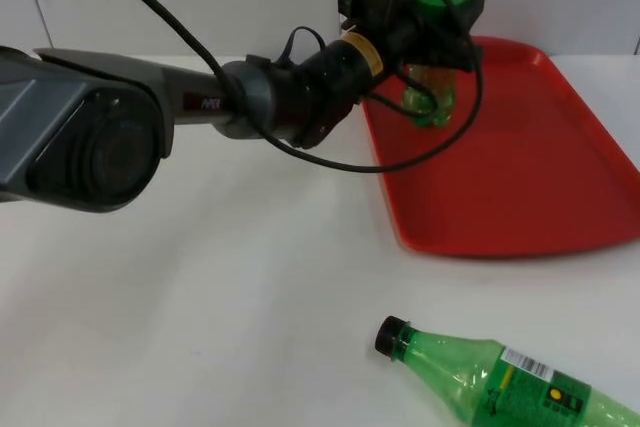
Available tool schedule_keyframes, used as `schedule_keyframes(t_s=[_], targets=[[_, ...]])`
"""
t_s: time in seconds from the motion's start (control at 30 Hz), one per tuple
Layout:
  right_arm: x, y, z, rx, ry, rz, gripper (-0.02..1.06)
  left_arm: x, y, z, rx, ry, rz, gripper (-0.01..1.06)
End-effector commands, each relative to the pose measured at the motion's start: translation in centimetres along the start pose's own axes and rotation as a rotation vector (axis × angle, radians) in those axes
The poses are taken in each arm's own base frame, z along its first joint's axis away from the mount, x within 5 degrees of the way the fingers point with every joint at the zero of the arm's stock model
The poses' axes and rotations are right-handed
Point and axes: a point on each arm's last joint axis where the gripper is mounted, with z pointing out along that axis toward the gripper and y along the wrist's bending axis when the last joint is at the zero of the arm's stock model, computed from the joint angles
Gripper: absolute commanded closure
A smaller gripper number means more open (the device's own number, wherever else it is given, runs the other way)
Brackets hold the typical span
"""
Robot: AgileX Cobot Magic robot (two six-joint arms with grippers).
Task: Place the bottle upright on the tray.
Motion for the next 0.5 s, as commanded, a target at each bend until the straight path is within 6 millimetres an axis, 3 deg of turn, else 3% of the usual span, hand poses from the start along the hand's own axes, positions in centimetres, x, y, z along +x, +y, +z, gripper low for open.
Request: schedule_keyframes(t_s=[0.0,0.33,0.43,0.47], targets=[[-0.01,-0.04,-0.02,0.009,-0.008,-0.003,0.00,-0.65,-0.56,0.17,0.022,-0.056,-0.001,0.42],[-0.01,-0.04,-0.02,0.009,-0.008,-0.003,0.00,-0.56,-0.61,0.18,0.028,-0.046,0.006,0.42],[-0.01,-0.04,-0.02,0.009,-0.008,-0.003,0.00,-0.54,-0.61,0.18,0.027,-0.044,0.005,0.27],[-0.01,-0.04,-0.02,0.009,-0.008,-0.003,0.00,-0.54,-0.61,0.18,0.027,-0.044,0.005,0.27]])
